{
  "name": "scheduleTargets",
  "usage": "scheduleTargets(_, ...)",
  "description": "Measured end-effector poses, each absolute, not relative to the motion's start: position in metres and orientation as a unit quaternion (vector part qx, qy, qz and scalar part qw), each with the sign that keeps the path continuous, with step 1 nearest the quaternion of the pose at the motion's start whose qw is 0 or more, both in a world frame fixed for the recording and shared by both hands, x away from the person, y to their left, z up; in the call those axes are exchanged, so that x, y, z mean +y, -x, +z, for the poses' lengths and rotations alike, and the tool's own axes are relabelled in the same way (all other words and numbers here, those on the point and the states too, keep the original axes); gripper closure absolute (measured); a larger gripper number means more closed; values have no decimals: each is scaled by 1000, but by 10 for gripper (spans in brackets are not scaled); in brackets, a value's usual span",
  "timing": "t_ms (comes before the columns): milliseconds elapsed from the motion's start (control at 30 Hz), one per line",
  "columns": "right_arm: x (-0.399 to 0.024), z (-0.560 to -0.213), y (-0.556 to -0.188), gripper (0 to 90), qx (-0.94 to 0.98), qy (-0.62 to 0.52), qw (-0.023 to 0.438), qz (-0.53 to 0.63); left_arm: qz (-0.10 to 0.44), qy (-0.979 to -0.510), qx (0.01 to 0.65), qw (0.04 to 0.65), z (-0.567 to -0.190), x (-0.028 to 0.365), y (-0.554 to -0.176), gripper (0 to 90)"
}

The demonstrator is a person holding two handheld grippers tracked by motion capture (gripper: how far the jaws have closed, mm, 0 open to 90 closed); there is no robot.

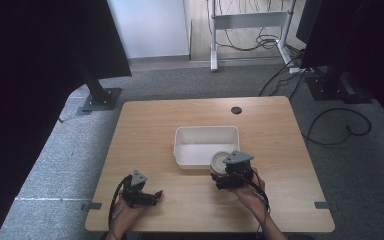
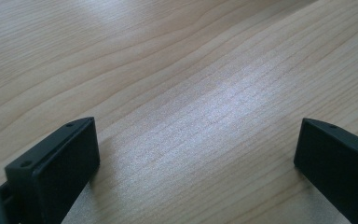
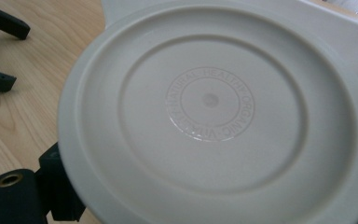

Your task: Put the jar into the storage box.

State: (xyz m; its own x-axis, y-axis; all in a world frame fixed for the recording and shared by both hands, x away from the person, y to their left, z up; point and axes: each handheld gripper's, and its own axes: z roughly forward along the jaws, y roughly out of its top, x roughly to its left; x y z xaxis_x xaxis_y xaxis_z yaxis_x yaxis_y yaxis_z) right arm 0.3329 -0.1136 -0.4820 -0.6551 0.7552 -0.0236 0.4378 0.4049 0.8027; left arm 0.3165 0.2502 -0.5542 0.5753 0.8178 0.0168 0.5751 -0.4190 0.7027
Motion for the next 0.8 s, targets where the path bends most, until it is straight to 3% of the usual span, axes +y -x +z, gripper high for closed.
scheduleTargets(800, -86, -476, -374, 94, 815, -360, 203, 406, 182, -822, 423, 334, -554, 250, -317, 0)
